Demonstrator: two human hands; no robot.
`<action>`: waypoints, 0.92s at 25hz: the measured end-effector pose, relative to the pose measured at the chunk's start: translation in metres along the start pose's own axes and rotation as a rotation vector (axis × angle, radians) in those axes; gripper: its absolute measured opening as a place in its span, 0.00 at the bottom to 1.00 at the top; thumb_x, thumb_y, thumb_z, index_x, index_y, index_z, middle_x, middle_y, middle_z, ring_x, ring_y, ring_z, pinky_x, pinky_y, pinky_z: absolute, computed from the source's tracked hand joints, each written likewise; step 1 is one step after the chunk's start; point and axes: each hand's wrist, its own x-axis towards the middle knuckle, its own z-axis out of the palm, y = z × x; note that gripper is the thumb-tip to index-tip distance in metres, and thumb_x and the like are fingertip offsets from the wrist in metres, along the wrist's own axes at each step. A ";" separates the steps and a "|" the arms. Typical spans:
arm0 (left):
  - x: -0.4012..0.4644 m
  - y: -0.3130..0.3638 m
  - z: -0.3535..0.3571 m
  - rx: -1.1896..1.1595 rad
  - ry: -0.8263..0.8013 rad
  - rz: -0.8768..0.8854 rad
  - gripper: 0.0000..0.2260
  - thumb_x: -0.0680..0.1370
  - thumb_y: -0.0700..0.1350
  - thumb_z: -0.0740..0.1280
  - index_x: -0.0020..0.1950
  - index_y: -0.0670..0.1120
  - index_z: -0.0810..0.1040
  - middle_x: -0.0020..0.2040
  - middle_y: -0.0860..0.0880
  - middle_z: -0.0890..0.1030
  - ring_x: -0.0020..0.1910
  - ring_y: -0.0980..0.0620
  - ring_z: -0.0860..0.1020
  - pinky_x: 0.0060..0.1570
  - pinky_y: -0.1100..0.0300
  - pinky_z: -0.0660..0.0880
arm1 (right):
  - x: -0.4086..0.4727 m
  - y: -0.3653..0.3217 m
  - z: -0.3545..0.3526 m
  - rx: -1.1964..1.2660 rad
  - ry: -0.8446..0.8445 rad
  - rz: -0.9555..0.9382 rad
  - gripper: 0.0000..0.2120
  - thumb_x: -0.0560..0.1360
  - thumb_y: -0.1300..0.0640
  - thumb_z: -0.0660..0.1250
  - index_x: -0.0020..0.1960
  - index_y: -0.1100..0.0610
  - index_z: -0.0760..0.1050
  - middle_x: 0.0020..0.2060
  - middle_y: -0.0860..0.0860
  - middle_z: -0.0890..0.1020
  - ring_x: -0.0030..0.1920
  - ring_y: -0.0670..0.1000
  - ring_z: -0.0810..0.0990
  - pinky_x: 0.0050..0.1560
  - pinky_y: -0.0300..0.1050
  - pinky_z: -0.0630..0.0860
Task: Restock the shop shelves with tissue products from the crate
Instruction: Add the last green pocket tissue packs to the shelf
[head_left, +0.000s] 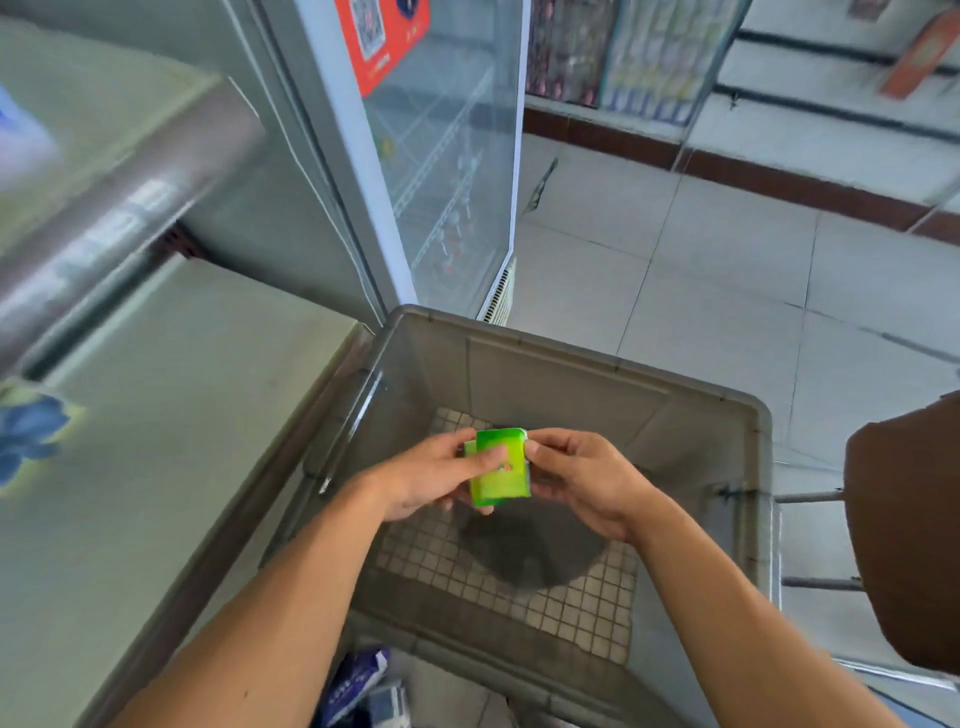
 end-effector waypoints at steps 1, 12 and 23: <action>-0.011 0.006 -0.002 0.006 0.001 0.038 0.21 0.73 0.58 0.65 0.63 0.50 0.72 0.47 0.49 0.85 0.39 0.51 0.83 0.26 0.63 0.59 | -0.003 -0.007 0.011 -0.027 -0.001 -0.031 0.10 0.79 0.63 0.63 0.57 0.64 0.78 0.47 0.57 0.83 0.47 0.52 0.81 0.50 0.46 0.80; -0.157 0.065 -0.052 0.139 0.401 0.235 0.21 0.79 0.57 0.62 0.65 0.47 0.61 0.47 0.50 0.75 0.42 0.55 0.74 0.34 0.61 0.68 | -0.056 -0.085 0.140 -0.597 -0.113 -0.495 0.10 0.79 0.45 0.62 0.56 0.36 0.79 0.47 0.59 0.83 0.45 0.51 0.80 0.56 0.64 0.77; -0.250 0.130 -0.095 0.568 1.165 0.542 0.26 0.75 0.50 0.71 0.71 0.48 0.69 0.63 0.47 0.74 0.59 0.52 0.75 0.61 0.57 0.71 | -0.033 -0.192 0.218 -0.630 -0.332 -0.950 0.16 0.78 0.53 0.64 0.65 0.46 0.75 0.53 0.39 0.83 0.51 0.37 0.81 0.51 0.33 0.76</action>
